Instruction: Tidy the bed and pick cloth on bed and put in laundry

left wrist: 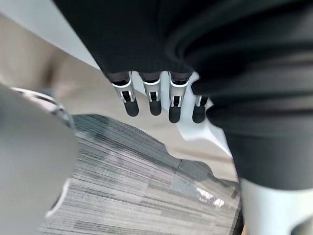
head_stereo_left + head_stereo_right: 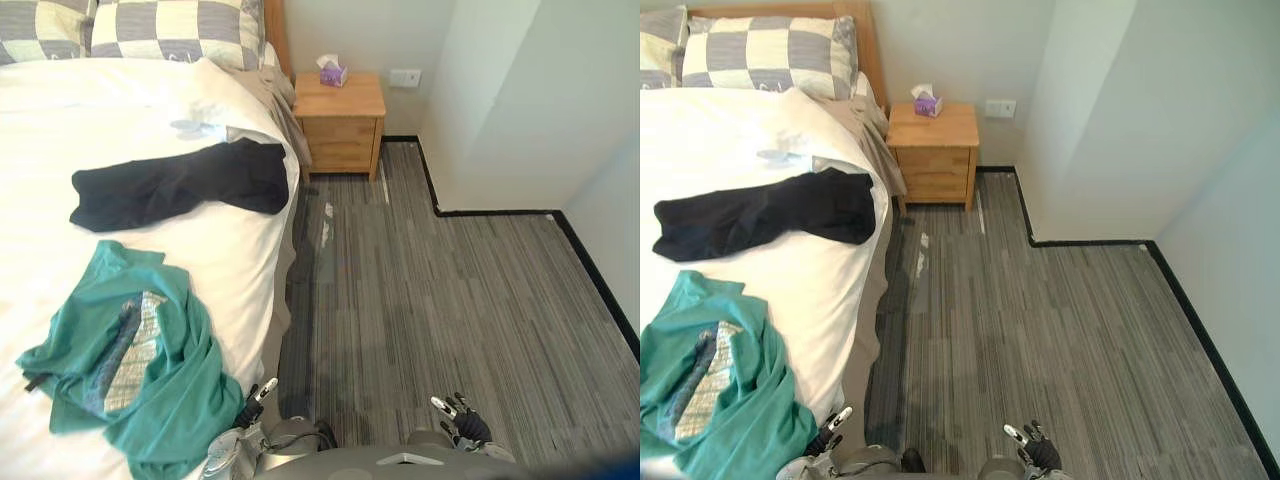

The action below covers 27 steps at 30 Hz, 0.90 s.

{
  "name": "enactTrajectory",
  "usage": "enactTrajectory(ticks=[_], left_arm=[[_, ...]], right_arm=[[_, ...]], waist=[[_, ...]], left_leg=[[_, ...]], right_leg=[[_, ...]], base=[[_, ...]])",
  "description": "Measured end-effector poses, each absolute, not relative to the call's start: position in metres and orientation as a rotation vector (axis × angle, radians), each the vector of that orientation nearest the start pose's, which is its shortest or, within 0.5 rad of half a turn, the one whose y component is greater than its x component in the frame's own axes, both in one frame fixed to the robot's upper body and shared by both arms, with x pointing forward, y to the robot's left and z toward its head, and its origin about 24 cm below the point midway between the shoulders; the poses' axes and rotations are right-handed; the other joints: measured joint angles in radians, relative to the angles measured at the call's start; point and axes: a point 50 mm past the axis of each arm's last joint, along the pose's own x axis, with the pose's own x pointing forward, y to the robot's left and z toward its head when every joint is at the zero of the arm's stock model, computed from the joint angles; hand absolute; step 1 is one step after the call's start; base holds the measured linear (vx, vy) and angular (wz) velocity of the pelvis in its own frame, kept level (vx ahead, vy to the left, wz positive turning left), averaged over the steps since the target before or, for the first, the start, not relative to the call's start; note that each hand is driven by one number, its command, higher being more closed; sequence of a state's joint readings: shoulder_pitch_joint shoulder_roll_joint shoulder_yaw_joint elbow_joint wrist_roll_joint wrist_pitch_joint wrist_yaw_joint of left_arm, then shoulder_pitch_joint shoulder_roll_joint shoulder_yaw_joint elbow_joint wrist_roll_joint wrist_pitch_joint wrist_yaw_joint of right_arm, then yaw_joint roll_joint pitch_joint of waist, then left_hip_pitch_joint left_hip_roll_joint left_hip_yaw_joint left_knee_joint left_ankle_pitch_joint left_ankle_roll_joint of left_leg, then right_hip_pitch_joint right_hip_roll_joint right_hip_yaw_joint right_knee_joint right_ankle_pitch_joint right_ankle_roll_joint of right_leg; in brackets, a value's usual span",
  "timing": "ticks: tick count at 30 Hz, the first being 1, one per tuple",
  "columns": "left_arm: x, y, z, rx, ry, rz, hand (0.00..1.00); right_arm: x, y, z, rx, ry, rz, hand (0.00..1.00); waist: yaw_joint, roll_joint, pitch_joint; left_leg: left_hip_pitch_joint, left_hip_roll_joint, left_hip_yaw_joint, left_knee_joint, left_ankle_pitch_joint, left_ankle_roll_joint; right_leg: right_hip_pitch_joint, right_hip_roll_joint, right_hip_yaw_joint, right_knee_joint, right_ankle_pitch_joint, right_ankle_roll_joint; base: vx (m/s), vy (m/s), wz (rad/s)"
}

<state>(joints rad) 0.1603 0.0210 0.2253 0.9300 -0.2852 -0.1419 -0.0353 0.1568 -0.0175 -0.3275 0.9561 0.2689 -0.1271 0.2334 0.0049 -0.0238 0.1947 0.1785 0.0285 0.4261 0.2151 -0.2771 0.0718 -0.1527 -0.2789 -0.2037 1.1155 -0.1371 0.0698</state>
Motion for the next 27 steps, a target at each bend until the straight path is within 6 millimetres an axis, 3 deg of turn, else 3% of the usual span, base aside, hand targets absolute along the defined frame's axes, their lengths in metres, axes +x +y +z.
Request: enactTrajectory(ticks=[2, 3, 4, 5, 6, 7, 8, 9, 10, 12, 13, 15, 16, 18, 19, 20, 21, 22, 24, 26, 27], left_arm=[[0.097, 0.198, -0.151, -0.324, 0.890, 0.398, 0.00], [0.098, 0.194, -0.153, -0.318, 0.912, 0.377, 0.00], [0.099, 0.194, -0.153, -0.316, 0.914, 0.373, 0.00], [0.103, 0.193, -0.152, -0.316, 0.914, 0.371, 0.00], [0.105, 0.193, -0.152, -0.316, 0.910, 0.370, 0.00], [0.104, 0.193, -0.152, -0.316, 0.910, 0.371, 0.00], [0.102, 0.188, -0.154, -0.329, 0.924, 0.375, 0.00], [0.102, 0.178, -0.155, -0.348, 0.936, 0.358, 0.00], [0.104, 0.178, -0.154, -0.331, 0.920, 0.349, 0.00], [0.103, 0.175, -0.155, -0.329, 0.930, 0.346, 0.00], [0.103, 0.173, -0.155, -0.335, 0.931, 0.345, 0.00], [0.102, 0.174, -0.155, -0.337, 0.931, 0.357, 0.00], [0.100, 0.176, -0.155, -0.336, 0.929, 0.379, 0.00], [0.098, 0.184, -0.153, -0.350, 0.906, 0.426, 0.00], [0.096, 0.188, -0.153, -0.372, 0.885, 0.465, 0.00], [0.089, 0.194, -0.153, -0.375, 0.880, 0.501, 0.00], [0.087, 0.195, -0.153, -0.383, 0.875, 0.517, 0.00], [0.088, 0.199, -0.151, -0.386, 0.854, 0.540, 0.00], [0.092, 0.201, -0.148, -0.384, 0.821, 0.534, 0.00], [0.098, 0.198, -0.145, -0.395, 0.786, 0.527, 0.00], [0.102, 0.197, -0.145, -0.394, 0.776, 0.521, 0.00]], right_arm=[[0.093, -0.204, -0.150, 0.455, 0.829, -0.332, 0.00], [0.094, -0.205, -0.149, 0.459, 0.819, -0.342, 0.00], [0.093, -0.205, -0.149, 0.463, 0.819, -0.344, 0.00], [0.091, -0.204, -0.150, 0.478, 0.823, -0.352, 0.00], [0.088, -0.203, -0.151, 0.490, 0.831, -0.360, 0.00], [0.086, -0.202, -0.151, 0.492, 0.837, -0.359, 0.00], [0.084, -0.207, -0.151, 0.496, 0.840, -0.374, 0.00], [0.084, -0.218, -0.149, 0.463, 0.836, -0.383, 0.00], [0.083, -0.217, -0.150, 0.467, 0.839, -0.383, 0.00], [0.082, -0.216, -0.150, 0.457, 0.843, -0.378, 0.00], [0.083, -0.216, -0.149, 0.436, 0.824, -0.372, 0.00], [0.082, -0.215, -0.149, 0.415, 0.818, -0.372, 0.00], [0.078, -0.213, -0.150, 0.389, 0.833, -0.367, 0.00], [0.069, -0.210, -0.151, 0.341, 0.858, -0.355, 0.00], [0.062, -0.211, -0.151, 0.315, 0.863, -0.370, 0.00], [0.060, -0.212, -0.151, 0.301, 0.867, -0.387, 0.00], [0.059, -0.212, -0.151, 0.297, 0.869, -0.391, 0.00], [0.055, -0.211, -0.152, 0.292, 0.880, -0.396, 0.00], [0.053, -0.210, -0.152, 0.280, 0.887, -0.387, 0.00], [0.055, -0.210, -0.152, 0.266, 0.887, -0.365, 0.00], [0.057, -0.207, -0.152, 0.263, 0.886, -0.343, 0.00]], waist=[[-0.008, 0.002, 0.005], [-0.019, 0.011, 0.011], [-0.021, 0.012, 0.011], [-0.025, 0.012, 0.012], [-0.028, 0.009, 0.014], [-0.028, 0.007, 0.015], [-0.035, 0.024, 0.028], [-0.020, 0.063, 0.039], [-0.029, 0.053, 0.051], [-0.042, 0.051, 0.049], [-0.046, 0.054, 0.044], [-0.051, 0.054, 0.037], [-0.051, 0.055, 0.019], [-0.055, 0.052, 0.010], [-0.056, 0.052, 0.013], [-0.053, 0.061, 0.019], [-0.053, 0.063, 0.021], [-0.045, 0.046, 0.027], [-0.024, 0.040, 0.028], [0.007, 0.032, 0.031], [0.015, 0.023, 0.031]], left_leg=[[0.068, 0.021, -0.021, -0.038, -0.007, -0.015], [0.111, 0.054, -0.053, -0.054, -0.018, -0.036], [0.121, 0.062, -0.061, -0.061, -0.020, -0.040], [0.138, 0.079, -0.089, -0.075, -0.029, -0.058], [0.155, 0.086, -0.120, -0.084, -0.040, -0.078], [0.163, 0.086, -0.130, -0.089, -0.046, -0.089], [0.194, 0.102, -0.150, -0.095, -0.060, -0.111], [0.205, 0.125, -0.159, -0.107, -0.037, -0.121], [0.223, 0.116, -0.167, -0.110, 0.018, -0.129], [0.246, 0.119, -0.165, -0.111, 0.049, -0.143], [0.257, 0.135, -0.163, -0.102, 0.066, -0.149], [0.251, 0.153, -0.165, -0.068, 0.077, -0.149], [0.215, 0.172, -0.172, 0.005, 0.089, -0.154], [0.090, 0.217, -0.250, 0.266, 0.155, -0.198], [-0.037, 0.253, -0.310, 0.526, 0.245, -0.228], [-0.156, 0.287, -0.333, 0.764, 0.208, -0.222], [-0.190, 0.291, -0.337, 0.826, 0.193, -0.220], [-0.276, 0.283, -0.337, 0.922, 0.150, -0.207], [-0.379, 0.252, -0.310, 0.917, 0.091, -0.185], [-0.446, 0.210, -0.231, 0.756, 0.032, -0.153], [-0.452, 0.173, -0.172, 0.564, 0.036, -0.139]], right_leg=[[-0.070, 0.011, -0.046, -0.078, -0.048, -0.001], [-0.097, 0.039, -0.100, -0.229, -0.065, -0.016], [-0.105, 0.046, -0.110, -0.279, -0.066, -0.019], [-0.127, 0.069, -0.124, -0.423, -0.057, -0.019], [-0.133, 0.084, -0.120, -0.597, -0.006, -0.015], [-0.129, 0.089, -0.110, -0.665, 0.019, -0.013], [-0.095, 0.115, -0.114, -0.707, 0.075, -0.086], [-0.081, 0.133, -0.135, -0.681, 0.049, -0.094], [-0.095, 0.108, -0.125, -0.591, -0.034, -0.100], [-0.097, 0.096, -0.126, -0.524, -0.106, -0.103], [-0.101, 0.108, -0.127, -0.487, -0.166, -0.101], [-0.100, 0.132, -0.123, -0.480, -0.209, -0.093], [-0.096, 0.152, -0.120, -0.489, -0.227, -0.100], [-0.048, 0.189, -0.121, -0.545, -0.236, -0.104], [0.016, 0.225, -0.118, -0.619, -0.228, -0.115], [0.094, 0.257, -0.109, -0.688, -0.220, -0.143], [0.121, 0.262, -0.107, -0.706, -0.220, -0.147], [0.194, 0.265, -0.102, -0.755, -0.220, -0.148], [0.285, 0.259, -0.074, -0.825, -0.213, -0.130], [0.345, 0.228, -0.024, -0.860, -0.213, -0.108], [0.369, 0.198, -0.004, -0.857, -0.227, -0.076]], base=[[0.39, -0.143, 0.39], [0.31, -0.156, 0.53], [0.50, -0.296, 0.78], [0.47, -0.310, 0.80], [0.47, -0.310, 0.77], [0.43, -0.290, 0.68], [0.43, -0.240, 0.29], [0.67, -0.432, 0.34], [0.44, -0.281, 0.14], [0.37, -0.297, 0.11], [0.43, -0.330, -0.06], [0.31, -0.234, -0.24], [0.40, -0.286, -0.31], [0.41, -0.255, -0.19], [0.35, -0.140, -0.23], [0.36, -0.109, -0.29], [0.38, -0.059, -0.31], [0.38, -0.024, -0.33], [0.43, 0.043, -0.52], [0.44, 0.136, -0.81], [0.42, 0.143, -0.66]])
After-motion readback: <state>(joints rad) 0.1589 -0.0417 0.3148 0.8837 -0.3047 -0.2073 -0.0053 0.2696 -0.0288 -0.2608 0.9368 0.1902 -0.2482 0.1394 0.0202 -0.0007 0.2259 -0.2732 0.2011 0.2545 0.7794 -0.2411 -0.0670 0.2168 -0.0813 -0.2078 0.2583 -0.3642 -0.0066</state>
